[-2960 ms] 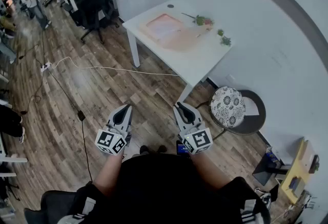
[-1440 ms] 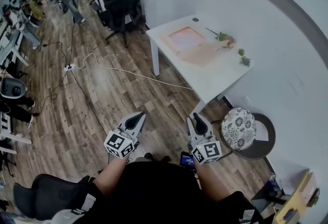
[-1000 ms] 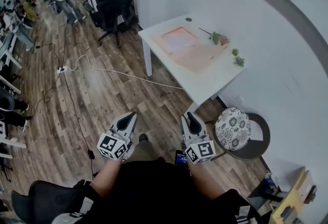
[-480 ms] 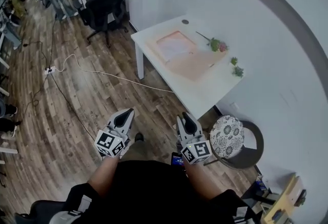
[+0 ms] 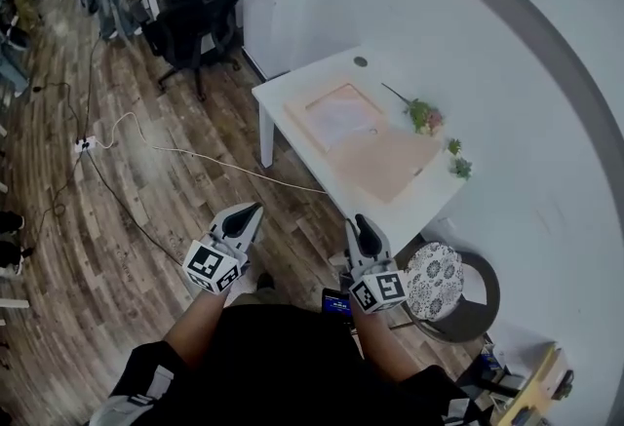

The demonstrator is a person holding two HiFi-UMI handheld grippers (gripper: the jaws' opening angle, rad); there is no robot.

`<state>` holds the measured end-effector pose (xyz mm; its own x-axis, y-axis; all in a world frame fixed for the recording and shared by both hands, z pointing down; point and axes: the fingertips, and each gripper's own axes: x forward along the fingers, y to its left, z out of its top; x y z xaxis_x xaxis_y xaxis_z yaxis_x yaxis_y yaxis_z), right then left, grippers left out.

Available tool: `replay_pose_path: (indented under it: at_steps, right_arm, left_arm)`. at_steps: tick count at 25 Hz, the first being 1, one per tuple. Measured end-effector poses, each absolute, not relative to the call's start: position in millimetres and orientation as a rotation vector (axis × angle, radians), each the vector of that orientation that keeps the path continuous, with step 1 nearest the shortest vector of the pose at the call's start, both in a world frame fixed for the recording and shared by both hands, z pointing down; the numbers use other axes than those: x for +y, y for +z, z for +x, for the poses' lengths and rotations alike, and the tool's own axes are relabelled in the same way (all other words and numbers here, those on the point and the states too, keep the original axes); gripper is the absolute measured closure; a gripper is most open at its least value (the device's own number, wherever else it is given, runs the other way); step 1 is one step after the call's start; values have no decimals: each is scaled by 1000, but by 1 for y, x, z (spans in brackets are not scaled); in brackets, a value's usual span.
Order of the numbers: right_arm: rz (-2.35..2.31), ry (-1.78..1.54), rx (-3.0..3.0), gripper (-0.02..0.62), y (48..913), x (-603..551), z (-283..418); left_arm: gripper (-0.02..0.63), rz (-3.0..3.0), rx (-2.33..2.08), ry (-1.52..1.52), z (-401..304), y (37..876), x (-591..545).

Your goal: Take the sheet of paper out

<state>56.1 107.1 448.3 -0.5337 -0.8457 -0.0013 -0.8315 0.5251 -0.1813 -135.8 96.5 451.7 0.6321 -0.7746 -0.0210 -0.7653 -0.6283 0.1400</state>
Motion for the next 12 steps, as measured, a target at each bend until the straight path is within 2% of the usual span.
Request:
replay_pose_path:
  at_steps: [5,12]
  right_arm:
    - [-1470,-214,2662,503,445,73,35]
    - [-1501,-251,2625,503,451,18,41]
  left_arm:
    - [603,2712,-1274,-117,-155,465,57]
    - [603,2710,-1239,-102,-152,470,-3]
